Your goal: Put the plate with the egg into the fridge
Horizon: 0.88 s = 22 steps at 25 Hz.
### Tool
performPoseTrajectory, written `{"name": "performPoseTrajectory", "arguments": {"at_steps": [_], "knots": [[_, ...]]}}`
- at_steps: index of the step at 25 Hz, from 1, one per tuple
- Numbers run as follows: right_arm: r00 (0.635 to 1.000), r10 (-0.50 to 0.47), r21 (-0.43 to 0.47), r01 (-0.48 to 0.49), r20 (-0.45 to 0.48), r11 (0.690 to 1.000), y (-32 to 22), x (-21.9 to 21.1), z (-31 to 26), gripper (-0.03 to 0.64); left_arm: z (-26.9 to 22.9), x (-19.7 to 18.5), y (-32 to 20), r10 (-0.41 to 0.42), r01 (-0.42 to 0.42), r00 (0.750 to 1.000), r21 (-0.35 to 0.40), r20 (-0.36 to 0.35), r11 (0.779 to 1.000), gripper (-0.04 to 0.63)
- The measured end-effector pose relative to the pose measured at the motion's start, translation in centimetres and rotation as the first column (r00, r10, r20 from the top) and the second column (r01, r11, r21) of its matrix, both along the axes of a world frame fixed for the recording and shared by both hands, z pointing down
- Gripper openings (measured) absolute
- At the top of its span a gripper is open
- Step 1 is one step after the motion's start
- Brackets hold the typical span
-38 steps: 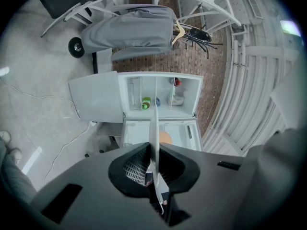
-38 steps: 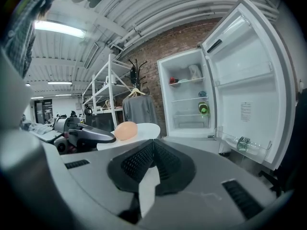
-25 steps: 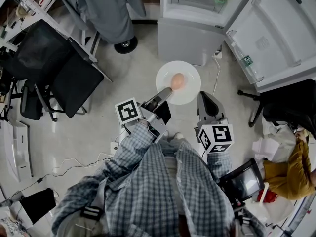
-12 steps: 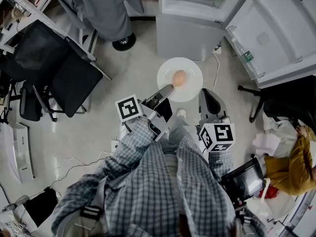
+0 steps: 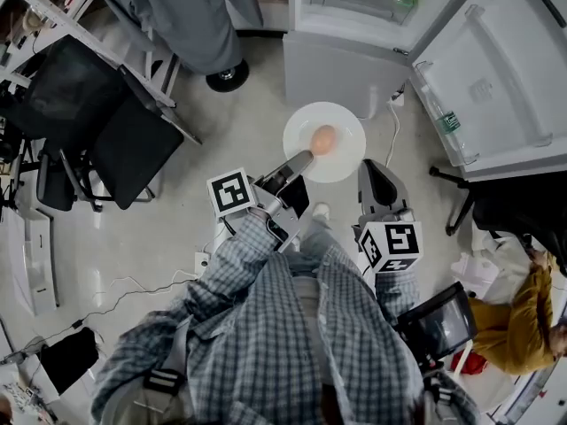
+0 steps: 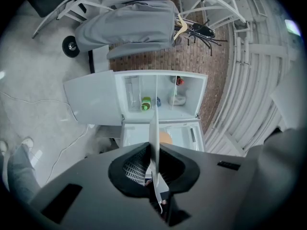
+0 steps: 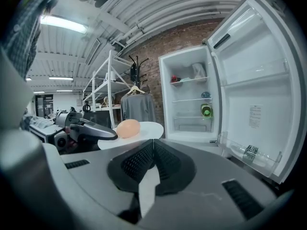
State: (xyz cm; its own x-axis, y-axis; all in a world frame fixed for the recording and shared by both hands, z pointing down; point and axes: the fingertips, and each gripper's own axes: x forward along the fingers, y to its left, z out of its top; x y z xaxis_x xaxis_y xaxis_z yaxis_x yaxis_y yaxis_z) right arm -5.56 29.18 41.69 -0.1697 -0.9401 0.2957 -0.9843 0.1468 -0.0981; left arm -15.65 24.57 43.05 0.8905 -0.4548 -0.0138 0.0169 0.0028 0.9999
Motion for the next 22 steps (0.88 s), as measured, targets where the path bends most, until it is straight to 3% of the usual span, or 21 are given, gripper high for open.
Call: {"name": "performPoseTrajectory", "arguments": {"at_steps": [12,22], "knots": [[0.997,-0.08,0.026,0.08,0.006,0.996,-6.1,5.6,-0.8,0.006,-0.9,5.1,-4.8,-0.086,0.086,0.996,0.007,-0.005,0.996,0.026],[0.994,-0.105,0.036,0.105,0.003,0.994,-9.2,10.0,-0.7,0.006,-0.7,9.3,-7.6,-0.102,0.102,0.995,0.017,0.0,0.995,0.026]]}}
